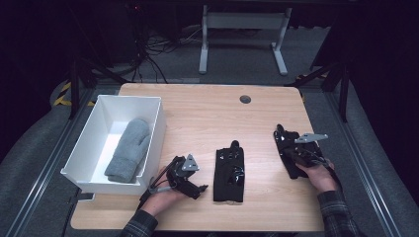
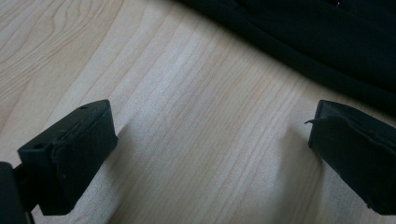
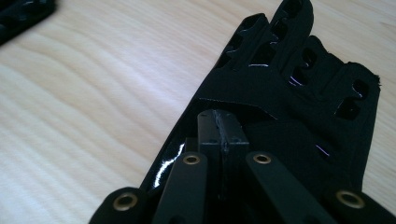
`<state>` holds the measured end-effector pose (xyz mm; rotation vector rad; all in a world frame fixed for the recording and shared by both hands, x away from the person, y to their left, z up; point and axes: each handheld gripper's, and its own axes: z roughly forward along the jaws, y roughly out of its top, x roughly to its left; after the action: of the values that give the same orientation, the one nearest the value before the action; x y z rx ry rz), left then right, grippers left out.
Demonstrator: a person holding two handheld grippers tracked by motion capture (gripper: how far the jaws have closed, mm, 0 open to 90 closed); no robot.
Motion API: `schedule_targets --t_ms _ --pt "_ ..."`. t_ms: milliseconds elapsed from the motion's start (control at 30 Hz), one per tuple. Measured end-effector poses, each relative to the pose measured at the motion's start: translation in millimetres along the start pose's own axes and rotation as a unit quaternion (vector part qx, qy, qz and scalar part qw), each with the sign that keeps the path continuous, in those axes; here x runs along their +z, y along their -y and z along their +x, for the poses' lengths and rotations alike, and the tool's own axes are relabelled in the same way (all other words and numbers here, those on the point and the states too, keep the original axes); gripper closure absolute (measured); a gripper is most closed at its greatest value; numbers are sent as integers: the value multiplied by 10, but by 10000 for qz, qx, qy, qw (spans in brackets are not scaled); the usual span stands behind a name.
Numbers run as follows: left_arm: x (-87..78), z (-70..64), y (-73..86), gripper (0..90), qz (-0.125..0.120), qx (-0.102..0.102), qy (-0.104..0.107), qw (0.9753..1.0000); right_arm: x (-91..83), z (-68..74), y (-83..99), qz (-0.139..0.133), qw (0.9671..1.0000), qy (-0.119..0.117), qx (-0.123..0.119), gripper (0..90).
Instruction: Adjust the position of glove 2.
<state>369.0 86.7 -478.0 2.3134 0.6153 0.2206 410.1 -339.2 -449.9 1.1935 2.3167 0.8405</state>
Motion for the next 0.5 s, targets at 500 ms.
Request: schedule_targets --t_ms 500 --pt "2 -2 -2 12 2 -9 -8 10000 -62 420 24 40 9972 -532 -525 900"
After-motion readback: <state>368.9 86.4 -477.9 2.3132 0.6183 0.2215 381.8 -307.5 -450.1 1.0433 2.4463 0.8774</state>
